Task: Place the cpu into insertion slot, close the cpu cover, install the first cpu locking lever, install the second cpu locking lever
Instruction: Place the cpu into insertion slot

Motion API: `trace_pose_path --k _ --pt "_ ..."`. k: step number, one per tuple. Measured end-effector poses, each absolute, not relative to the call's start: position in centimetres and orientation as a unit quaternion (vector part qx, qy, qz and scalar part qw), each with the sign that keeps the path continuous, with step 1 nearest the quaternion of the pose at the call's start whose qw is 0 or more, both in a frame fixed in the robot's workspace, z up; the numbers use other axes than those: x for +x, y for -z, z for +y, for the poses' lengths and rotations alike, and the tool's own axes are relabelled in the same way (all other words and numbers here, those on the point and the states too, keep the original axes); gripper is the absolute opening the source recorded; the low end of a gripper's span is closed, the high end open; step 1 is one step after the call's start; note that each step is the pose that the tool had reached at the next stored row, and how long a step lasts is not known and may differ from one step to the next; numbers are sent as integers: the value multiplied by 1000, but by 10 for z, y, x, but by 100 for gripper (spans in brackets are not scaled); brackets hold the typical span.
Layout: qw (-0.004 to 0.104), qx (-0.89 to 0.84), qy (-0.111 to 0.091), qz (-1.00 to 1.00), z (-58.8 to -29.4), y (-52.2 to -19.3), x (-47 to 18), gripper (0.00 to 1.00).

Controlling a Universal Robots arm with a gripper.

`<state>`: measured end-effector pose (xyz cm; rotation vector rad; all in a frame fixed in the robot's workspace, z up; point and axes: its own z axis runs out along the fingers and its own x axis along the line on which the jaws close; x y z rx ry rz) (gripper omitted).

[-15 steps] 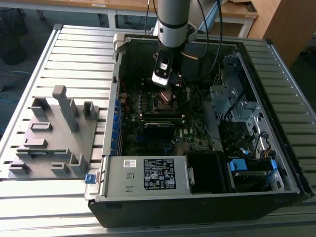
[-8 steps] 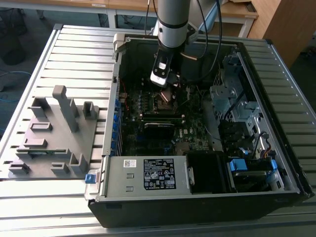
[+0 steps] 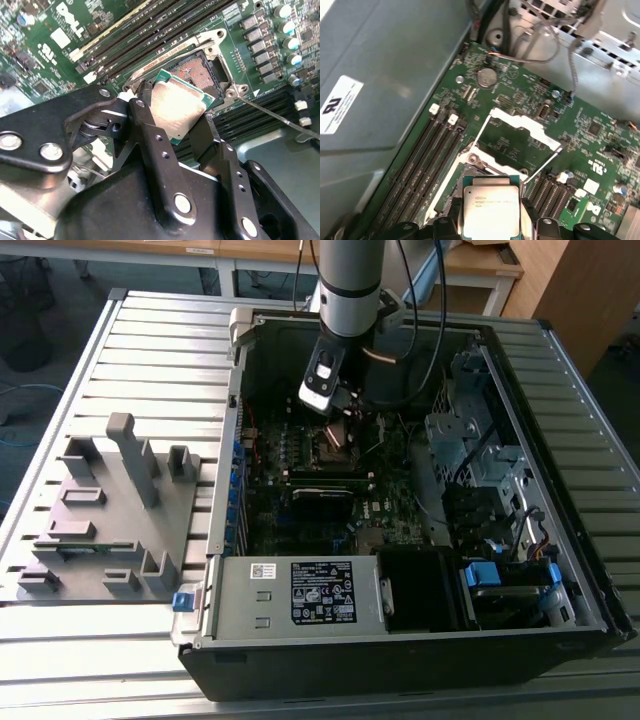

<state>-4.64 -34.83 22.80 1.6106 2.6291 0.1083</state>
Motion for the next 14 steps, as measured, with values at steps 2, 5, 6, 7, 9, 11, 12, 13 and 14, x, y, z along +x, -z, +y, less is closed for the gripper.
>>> trace_pose_path --k 2,5,6,7,9,11,12,13,14 --pt "29 535 -35 844 -348 -228 -46 54" --pt "30 557 -33 830 -348 -227 -46 54" --pt "30 564 -33 825 -348 -227 -46 54" --pt "31 571 -33 820 -348 -227 -46 54" --pt "31 586 -32 809 -348 -227 -46 54" --pt "32 600 -31 799 -348 -226 -46 54" --pt "32 607 -31 793 -348 -226 -46 54" --pt "32 613 -31 789 -348 -226 -46 54" --pt "33 615 -31 787 -348 -226 -46 54"
